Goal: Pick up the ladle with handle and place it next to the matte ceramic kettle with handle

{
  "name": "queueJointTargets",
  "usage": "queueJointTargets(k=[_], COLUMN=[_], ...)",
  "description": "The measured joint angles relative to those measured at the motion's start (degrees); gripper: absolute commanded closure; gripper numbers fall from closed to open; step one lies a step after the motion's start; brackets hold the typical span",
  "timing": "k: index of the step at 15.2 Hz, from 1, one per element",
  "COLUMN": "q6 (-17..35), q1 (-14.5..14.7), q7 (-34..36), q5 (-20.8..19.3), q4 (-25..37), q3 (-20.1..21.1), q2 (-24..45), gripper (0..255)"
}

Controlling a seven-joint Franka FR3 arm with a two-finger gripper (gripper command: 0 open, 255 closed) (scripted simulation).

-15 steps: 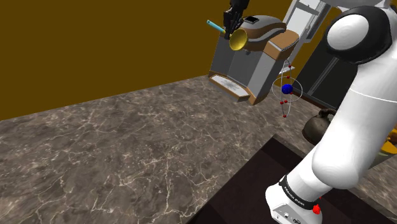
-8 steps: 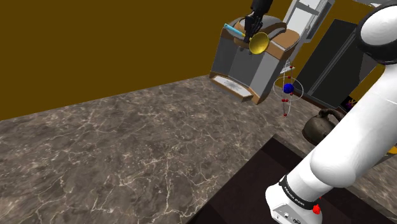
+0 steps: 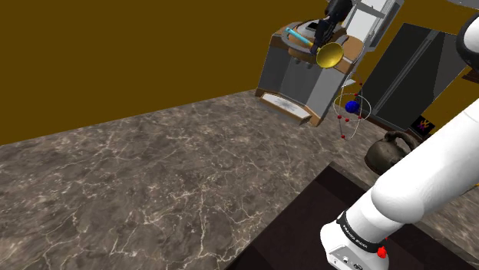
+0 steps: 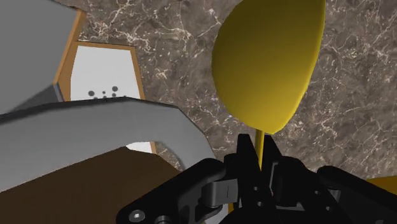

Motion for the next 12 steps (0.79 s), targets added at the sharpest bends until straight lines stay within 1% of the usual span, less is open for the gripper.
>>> queueJointTargets(k=[1,2,3,4,5,6,7,8,9,10,11,12], q6=[0.6,-0.1,-2.6,-3.4,-4.1,-3.3,-3.7,-4.7,-3.5,-2.7,-2.7,-2.1], q1=[-0.4,-1.0,-2.0,-2.5,-3.2,-4.1,-5.2,-6.3,-7.3,-8.2,-9.4,-10.1], q7=[-0.6,-1.3,-3.1,-4.3,-5.4,-7.0,-9.1,-10.9,-12.2,-13.2,-15.2,-16.1], q5=[-2.0,-5.7,-7.2,-6.5,-5.1,-3.3,-2.3,0.1,0.5,-0.7,-2.8,-4.5], q4=[-1.4,-0.9,0.7,-1.0,-0.7,-2.2,-1.4,-0.8,-2.7,-2.5,-2.0,-2.9], q3=[0.0,-0.3,-1.2,-1.6,-2.1,-2.7,-3.6,-4.4,-4.7,-4.9,-5.7,-5.6], q2=[-1.2,-1.1,-0.7,-1.8,-1.6,-2.7,-2.1,-1.9,-3.2,-3.3,-2.9,-3.6], gripper=[255,255,255,255,255,255,255,255,255,255,255,255])
